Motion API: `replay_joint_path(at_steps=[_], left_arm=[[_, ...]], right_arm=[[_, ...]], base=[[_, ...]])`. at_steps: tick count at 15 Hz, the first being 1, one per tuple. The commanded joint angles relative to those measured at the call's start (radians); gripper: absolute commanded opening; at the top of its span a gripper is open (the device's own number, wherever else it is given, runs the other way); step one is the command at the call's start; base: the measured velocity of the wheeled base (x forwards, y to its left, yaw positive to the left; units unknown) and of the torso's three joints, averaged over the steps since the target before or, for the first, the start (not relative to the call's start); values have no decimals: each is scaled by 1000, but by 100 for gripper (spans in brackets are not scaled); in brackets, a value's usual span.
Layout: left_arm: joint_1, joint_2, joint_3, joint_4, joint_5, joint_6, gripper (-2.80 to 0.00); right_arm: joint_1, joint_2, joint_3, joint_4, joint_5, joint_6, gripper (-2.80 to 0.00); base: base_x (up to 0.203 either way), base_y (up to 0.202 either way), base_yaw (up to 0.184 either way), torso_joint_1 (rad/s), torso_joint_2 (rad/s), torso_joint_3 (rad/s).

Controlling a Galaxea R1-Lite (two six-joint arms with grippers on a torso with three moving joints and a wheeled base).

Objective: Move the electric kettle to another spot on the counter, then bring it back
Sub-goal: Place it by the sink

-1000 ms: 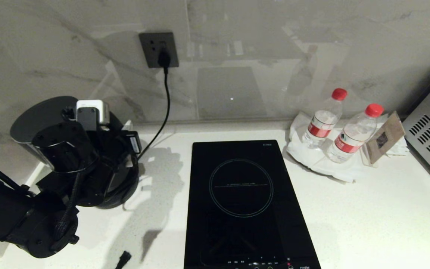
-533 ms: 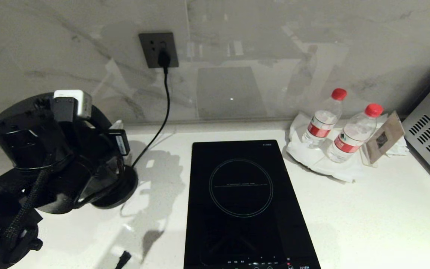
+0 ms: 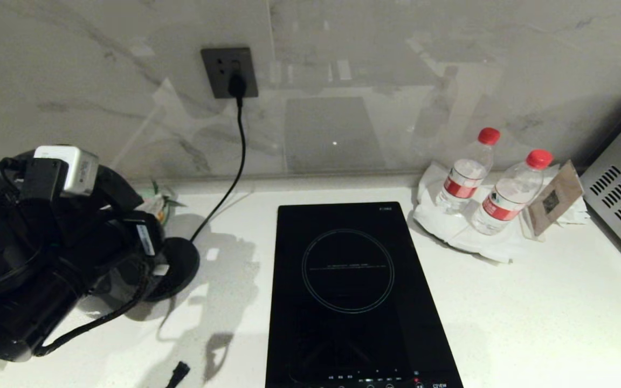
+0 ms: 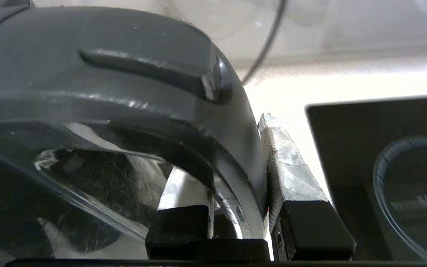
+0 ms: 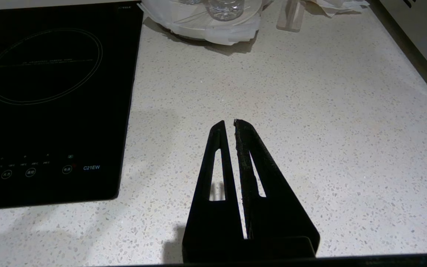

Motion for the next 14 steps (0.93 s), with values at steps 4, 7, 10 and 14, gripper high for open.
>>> replay_joint_path(at_steps=[4, 7, 10, 14], left_arm=[[1, -35, 56, -8, 3, -4, -280], [1, -34, 57, -8, 3, -6, -280], [2, -32, 54, -8, 3, -10, -280], [4, -29, 53, -8, 3, -10, -280]], right_arm=[[0, 0, 0, 0, 0, 0, -280], [0, 0, 0, 0, 0, 0, -280], [0, 0, 0, 0, 0, 0, -280], [0, 0, 0, 0, 0, 0, -280]], base=[[0, 0, 0, 0, 0, 0], [0, 0, 0, 0, 0, 0], [0, 0, 0, 2, 2, 74], [0, 0, 0, 2, 1, 183]])
